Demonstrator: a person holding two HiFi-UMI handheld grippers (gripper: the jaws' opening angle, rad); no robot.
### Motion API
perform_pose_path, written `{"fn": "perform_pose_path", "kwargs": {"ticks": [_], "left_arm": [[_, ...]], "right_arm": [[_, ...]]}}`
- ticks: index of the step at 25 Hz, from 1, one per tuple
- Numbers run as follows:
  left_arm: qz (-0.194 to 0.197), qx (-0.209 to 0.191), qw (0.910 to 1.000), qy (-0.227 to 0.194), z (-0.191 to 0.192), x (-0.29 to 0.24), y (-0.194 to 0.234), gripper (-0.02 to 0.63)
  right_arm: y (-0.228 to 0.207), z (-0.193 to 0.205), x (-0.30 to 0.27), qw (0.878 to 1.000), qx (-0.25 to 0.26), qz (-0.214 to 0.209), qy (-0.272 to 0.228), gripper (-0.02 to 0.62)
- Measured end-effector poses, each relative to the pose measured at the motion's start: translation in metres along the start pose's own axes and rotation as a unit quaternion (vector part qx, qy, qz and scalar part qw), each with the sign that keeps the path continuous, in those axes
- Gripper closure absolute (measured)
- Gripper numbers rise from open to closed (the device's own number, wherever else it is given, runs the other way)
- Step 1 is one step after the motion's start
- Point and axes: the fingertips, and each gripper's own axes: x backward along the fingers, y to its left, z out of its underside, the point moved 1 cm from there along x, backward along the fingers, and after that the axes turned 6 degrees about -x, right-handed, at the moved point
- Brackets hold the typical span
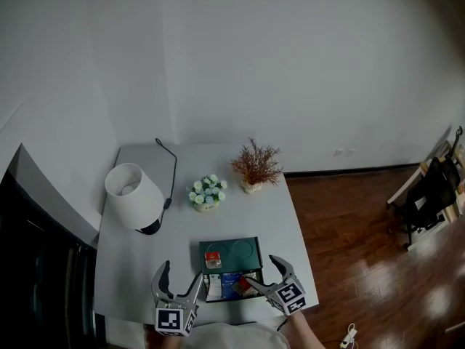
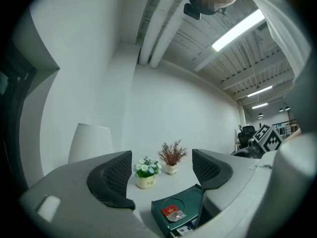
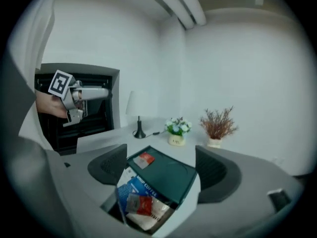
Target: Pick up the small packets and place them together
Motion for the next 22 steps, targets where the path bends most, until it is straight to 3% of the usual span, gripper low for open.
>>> {"fn": "perform_pose_path", "kwargs": {"ticks": [3,8,15,18,22], "left_arm": [[0.005,0.002,1.0,0.008,0.002,0.0,-0.002,0.224],[-0.006,0.006,0.9995,0.031,0.012,0.002,0.006,0.225],[-0.011,0.009,0.9992,0.037,0.015,0.008,0.01,0.225],[-0.009,0.01,0.9992,0.037,0.014,0.009,0.009,0.233],[-0.008,0.01,0.9992,0.038,0.014,0.01,0.01,0.233]], "right_arm": [[0.008,0.055,-0.019,0.993,-0.004,-0.039,0.109,0.172],[0.031,0.137,-0.045,0.961,0.006,-0.084,0.262,0.172],[0.036,0.183,-0.079,0.936,0.032,-0.069,0.345,0.172],[0.035,0.19,-0.082,0.923,0.066,-0.057,0.375,0.292],[0.038,0.193,-0.08,0.912,0.094,-0.062,0.395,0.307]]}}
